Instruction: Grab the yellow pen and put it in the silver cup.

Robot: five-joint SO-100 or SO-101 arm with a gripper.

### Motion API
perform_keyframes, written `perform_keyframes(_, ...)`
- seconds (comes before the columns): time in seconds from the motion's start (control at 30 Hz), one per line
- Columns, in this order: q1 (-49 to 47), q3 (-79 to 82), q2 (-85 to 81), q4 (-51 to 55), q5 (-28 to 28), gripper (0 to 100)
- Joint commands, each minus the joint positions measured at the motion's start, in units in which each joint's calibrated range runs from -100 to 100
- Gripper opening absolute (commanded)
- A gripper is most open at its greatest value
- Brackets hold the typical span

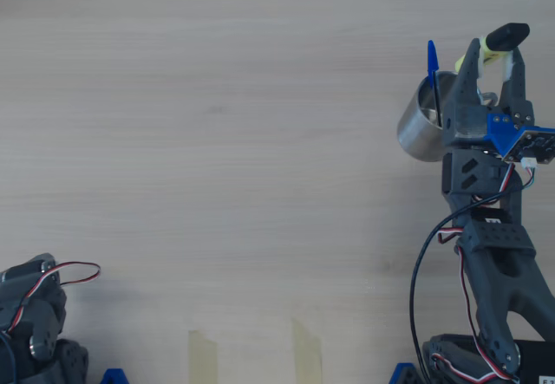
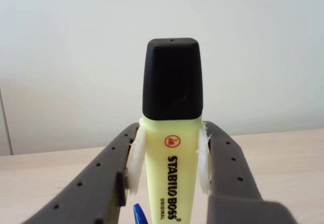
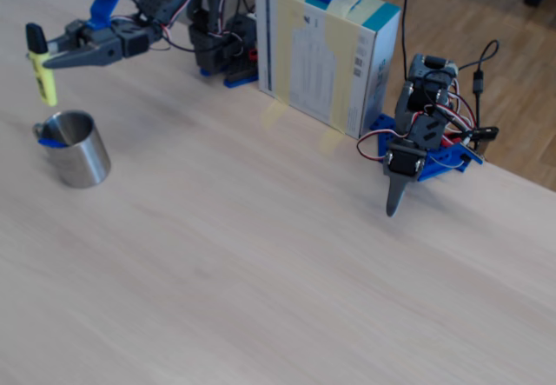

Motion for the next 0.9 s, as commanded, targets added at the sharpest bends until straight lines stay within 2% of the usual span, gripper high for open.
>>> perform_keyframes(0.0,0.5,-3.7,2.0,-4.2,0.3,13)
perform_keyframes(0.2,1.0,-3.8,6.7,-7.7,0.3,13)
perform_keyframes(0.87,1.2,-3.8,15.0,-6.9,0.3,13)
